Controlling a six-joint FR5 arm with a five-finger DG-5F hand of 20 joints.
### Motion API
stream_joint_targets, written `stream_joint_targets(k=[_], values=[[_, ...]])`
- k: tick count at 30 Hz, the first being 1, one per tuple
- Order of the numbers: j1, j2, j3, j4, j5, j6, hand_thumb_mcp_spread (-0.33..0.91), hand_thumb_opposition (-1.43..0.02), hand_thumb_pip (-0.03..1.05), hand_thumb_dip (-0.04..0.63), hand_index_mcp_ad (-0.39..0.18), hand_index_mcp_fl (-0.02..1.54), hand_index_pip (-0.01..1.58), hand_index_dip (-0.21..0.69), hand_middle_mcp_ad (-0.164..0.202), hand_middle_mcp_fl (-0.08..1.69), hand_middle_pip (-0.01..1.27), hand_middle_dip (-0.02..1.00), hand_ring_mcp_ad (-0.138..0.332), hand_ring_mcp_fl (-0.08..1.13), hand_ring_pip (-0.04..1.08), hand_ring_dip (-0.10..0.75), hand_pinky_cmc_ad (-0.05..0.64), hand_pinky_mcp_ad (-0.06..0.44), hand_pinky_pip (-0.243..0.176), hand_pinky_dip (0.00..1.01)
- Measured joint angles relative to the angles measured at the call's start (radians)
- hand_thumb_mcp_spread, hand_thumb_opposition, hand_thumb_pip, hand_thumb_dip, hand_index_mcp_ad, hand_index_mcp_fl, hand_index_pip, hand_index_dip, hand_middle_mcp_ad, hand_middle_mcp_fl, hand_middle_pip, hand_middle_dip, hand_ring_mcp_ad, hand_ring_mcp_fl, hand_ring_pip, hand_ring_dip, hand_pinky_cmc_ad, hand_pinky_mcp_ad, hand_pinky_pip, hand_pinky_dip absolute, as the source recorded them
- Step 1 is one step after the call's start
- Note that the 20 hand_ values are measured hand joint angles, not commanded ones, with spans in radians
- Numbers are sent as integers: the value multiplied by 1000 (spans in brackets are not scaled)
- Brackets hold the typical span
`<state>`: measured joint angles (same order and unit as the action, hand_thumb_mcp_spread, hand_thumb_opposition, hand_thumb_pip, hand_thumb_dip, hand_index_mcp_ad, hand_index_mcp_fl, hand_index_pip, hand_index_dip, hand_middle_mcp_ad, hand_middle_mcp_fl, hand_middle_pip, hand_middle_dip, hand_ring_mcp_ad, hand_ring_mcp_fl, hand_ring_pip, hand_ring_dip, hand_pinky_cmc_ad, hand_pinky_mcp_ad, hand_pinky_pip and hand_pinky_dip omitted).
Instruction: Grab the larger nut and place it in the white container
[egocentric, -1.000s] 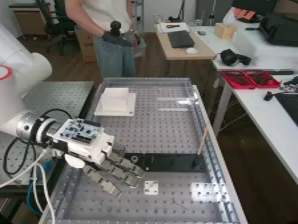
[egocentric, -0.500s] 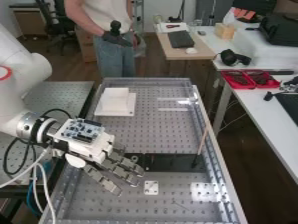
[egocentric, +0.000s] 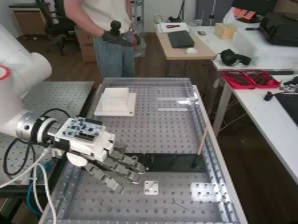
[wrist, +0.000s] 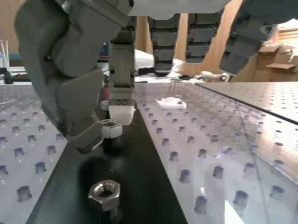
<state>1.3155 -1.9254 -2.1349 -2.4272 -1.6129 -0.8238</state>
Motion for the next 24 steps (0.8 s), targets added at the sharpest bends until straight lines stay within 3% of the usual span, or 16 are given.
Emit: stream_joint_targets(k=[24], values=[[-20, 0, 2, -6, -27, -11, 398, -852, 585, 222, -138, 169, 1477, 202, 77, 75, 138, 188, 148, 19, 84, 26, 394, 283, -89, 182]])
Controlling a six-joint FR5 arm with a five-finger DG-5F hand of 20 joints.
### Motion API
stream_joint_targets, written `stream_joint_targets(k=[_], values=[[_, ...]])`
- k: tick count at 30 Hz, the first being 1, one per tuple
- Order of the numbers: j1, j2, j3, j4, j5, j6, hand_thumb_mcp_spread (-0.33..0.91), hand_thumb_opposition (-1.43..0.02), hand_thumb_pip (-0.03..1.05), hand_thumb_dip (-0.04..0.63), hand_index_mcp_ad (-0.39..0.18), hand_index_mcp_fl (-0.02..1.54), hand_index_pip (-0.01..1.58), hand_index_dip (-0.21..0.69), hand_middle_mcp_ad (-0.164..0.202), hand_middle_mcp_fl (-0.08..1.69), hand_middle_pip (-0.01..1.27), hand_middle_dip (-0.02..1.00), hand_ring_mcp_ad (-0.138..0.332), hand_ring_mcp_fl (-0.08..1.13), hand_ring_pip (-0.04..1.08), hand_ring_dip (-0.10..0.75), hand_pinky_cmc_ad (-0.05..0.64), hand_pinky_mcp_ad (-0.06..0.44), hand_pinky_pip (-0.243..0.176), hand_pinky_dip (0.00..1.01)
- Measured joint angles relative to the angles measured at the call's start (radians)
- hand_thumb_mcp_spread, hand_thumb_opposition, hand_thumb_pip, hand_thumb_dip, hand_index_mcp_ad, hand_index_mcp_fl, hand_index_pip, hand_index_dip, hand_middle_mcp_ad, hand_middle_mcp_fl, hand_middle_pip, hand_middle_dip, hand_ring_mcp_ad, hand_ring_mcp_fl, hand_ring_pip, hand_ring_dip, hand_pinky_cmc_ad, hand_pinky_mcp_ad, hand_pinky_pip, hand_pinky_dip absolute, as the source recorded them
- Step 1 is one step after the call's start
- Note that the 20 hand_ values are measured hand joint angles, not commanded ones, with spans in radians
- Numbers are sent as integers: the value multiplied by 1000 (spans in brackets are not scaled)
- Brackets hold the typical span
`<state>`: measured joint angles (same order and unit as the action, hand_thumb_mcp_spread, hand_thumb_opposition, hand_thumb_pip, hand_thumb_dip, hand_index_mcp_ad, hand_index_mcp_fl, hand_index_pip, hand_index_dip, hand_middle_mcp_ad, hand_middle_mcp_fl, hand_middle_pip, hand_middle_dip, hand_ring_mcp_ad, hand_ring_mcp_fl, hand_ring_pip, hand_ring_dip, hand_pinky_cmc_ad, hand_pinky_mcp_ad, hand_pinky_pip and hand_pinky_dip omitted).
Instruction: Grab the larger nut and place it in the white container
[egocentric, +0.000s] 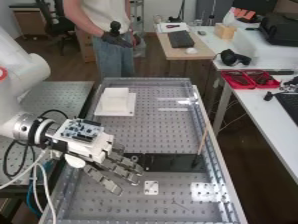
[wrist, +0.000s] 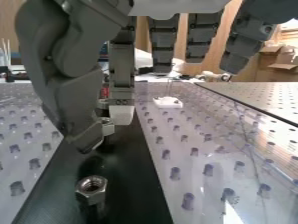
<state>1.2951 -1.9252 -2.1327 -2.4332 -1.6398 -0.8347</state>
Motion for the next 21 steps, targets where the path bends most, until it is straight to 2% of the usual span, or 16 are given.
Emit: stream_joint_targets(k=[21], values=[[-12, -11, 11, -2, -21, -7, 398, -852, 585, 225, -141, 152, 1464, 195, 75, 75, 138, 187, 145, 19, 87, 26, 379, 283, -89, 182]])
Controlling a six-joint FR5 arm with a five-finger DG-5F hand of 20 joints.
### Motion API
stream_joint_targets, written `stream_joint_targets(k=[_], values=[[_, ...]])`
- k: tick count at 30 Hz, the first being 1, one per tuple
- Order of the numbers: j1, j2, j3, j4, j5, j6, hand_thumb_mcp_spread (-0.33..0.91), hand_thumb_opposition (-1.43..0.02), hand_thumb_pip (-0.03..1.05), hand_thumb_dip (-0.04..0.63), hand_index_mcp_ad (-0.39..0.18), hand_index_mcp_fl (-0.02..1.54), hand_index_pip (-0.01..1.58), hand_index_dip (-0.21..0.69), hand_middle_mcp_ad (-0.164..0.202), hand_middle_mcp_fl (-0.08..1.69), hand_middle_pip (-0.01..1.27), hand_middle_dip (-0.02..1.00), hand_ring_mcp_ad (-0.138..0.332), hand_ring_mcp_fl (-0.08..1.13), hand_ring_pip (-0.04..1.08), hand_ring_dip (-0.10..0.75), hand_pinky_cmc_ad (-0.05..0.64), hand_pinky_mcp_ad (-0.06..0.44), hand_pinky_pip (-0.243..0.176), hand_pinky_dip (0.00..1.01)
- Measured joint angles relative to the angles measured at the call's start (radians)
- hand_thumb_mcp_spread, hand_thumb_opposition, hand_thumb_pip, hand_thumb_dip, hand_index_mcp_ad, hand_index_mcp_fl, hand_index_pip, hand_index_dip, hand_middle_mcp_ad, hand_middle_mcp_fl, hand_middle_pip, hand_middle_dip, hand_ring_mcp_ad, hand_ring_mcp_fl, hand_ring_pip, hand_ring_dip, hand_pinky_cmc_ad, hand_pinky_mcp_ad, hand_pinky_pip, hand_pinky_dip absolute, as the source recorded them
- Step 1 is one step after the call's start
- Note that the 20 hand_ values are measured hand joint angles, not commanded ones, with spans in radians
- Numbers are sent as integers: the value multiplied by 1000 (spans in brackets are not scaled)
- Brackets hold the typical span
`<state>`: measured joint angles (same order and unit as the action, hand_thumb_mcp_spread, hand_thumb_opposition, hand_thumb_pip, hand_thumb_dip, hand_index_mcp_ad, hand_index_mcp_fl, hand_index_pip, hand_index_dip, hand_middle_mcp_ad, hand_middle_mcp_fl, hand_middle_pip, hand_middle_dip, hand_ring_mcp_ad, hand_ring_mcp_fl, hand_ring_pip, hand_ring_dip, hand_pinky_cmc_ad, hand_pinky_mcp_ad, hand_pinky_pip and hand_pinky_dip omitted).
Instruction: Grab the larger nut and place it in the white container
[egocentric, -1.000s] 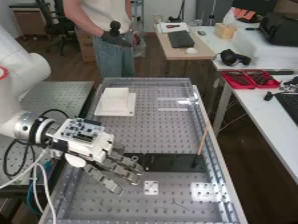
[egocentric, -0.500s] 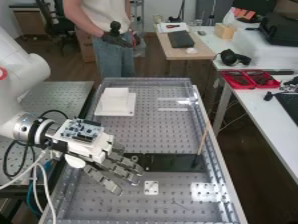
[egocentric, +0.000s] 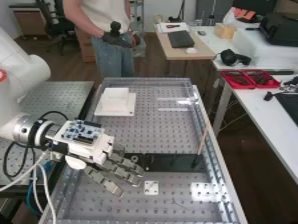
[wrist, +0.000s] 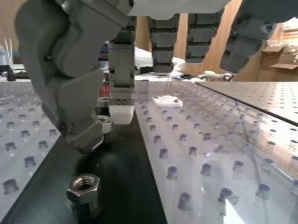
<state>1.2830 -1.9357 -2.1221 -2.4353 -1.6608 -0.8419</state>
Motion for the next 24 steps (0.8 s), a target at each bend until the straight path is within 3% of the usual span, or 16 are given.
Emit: stream_joint_targets(k=[11, 15, 24], values=[[-5, -2, 0, 10, -16, -1, 417, -852, 576, 225, -129, 323, 1438, 157, 73, 138, 138, 187, 152, 23, 86, 26, 379, 279, -73, 182], [-5, -2, -1, 13, -19, 0, 414, -852, 569, 225, -119, 387, 1428, 155, 66, 131, 134, 188, 127, 14, 99, 26, 380, 279, -75, 178], [-2, -6, -1, 19, -16, 1, 431, -852, 569, 225, -89, 417, 1429, 159, 63, 164, 138, 187, 129, 14, 101, 26, 379, 283, -59, 182]])
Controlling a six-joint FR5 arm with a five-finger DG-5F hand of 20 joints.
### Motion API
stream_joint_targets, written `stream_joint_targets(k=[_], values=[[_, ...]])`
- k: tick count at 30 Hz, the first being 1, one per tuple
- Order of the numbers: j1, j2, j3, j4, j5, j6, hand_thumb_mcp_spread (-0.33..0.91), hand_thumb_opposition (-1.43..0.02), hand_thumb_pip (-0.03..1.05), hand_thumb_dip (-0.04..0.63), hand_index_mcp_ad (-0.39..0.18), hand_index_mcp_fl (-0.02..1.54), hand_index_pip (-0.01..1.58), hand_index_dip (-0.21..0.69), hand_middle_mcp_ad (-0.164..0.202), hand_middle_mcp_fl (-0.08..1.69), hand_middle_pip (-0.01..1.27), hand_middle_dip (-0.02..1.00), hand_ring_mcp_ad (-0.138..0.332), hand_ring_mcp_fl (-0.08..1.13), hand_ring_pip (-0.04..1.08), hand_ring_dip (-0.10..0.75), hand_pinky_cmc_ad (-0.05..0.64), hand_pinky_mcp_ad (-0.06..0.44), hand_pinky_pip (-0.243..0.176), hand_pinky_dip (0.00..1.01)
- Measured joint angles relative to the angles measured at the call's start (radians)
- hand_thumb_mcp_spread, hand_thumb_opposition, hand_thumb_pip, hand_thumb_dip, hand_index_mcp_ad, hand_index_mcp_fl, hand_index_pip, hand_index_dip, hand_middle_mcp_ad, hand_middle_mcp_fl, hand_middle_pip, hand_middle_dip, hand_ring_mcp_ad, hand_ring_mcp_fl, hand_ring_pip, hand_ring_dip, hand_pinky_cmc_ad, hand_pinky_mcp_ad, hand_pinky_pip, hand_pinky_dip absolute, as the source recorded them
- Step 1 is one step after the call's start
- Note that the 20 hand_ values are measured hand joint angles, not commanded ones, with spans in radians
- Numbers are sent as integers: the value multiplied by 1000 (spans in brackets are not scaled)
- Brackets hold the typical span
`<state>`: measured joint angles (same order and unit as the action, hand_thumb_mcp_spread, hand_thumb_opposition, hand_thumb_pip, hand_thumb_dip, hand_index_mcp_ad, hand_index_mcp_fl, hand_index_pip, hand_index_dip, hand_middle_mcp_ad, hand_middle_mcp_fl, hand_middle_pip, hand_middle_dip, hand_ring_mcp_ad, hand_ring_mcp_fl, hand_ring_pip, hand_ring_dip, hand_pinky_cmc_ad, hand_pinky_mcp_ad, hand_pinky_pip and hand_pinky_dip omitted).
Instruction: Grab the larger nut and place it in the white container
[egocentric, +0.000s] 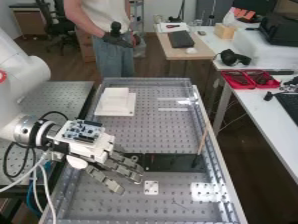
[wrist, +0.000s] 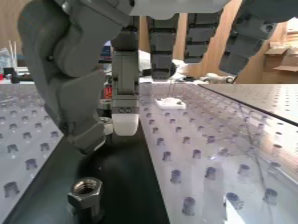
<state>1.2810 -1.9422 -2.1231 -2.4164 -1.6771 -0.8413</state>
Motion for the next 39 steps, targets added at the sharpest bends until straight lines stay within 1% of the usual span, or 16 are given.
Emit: stream_joint_targets(k=[3, 5, 8, 12, 13, 14, 17, 18, 21, 35, 39], values=[[2, -2, 0, 2, 2, 1, 431, -852, 569, 225, -86, 424, 1431, 161, 63, 162, 138, 187, 129, 14, 101, 26, 379, 279, -59, 182], [4, -3, 0, 3, 4, 4, 429, -852, 569, 225, -66, 435, 1431, 161, 63, 164, 138, 188, 129, 14, 101, 26, 379, 283, -59, 182], [7, -3, 0, 4, 5, 8, 431, -852, 569, 225, -52, 435, 1431, 161, 61, 162, 138, 187, 129, 14, 101, 26, 379, 279, -59, 182], [9, -2, 0, 2, 8, 9, 431, -848, 569, 225, -51, 386, 1431, 161, 61, 162, 134, 187, 129, 14, 101, 26, 379, 283, -59, 182], [10, -1, 0, 1, 8, 9, 431, -852, 569, 225, -63, 318, 1407, 155, 65, 164, 138, 188, 126, 14, 101, 26, 379, 279, -59, 182], [11, 0, 0, 0, 8, 9, 429, -852, 569, 225, -84, 325, 1391, 148, 56, 164, 138, 187, 126, 14, 101, 26, 379, 283, -59, 182], [11, 2, 2, -4, 9, 9, 429, -848, 574, 225, -117, 326, 1395, 141, 61, 164, 138, 188, 126, 14, 101, 26, 379, 283, -59, 182], [11, 3, 2, -4, 9, 9, 429, -848, 574, 225, -117, 326, 1395, 141, 56, 164, 134, 187, 126, 14, 101, 26, 379, 283, -59, 182], [12, 5, 3, -7, 10, 9, 429, -848, 574, 225, -117, 339, 1395, 141, 59, 164, 138, 187, 126, 14, 99, 26, 379, 279, -59, 182], [13, 5, 1, -5, 11, 10, 419, -852, 574, 225, -119, 304, 1401, 141, 56, 164, 134, 187, 127, 14, 101, 26, 379, 283, -59, 182], [10, 7, 1, -7, 9, 9, 422, -852, 618, 227, -115, 286, 1401, 141, 56, 164, 134, 187, 127, 14, 101, 26, 379, 283, -59, 185]])
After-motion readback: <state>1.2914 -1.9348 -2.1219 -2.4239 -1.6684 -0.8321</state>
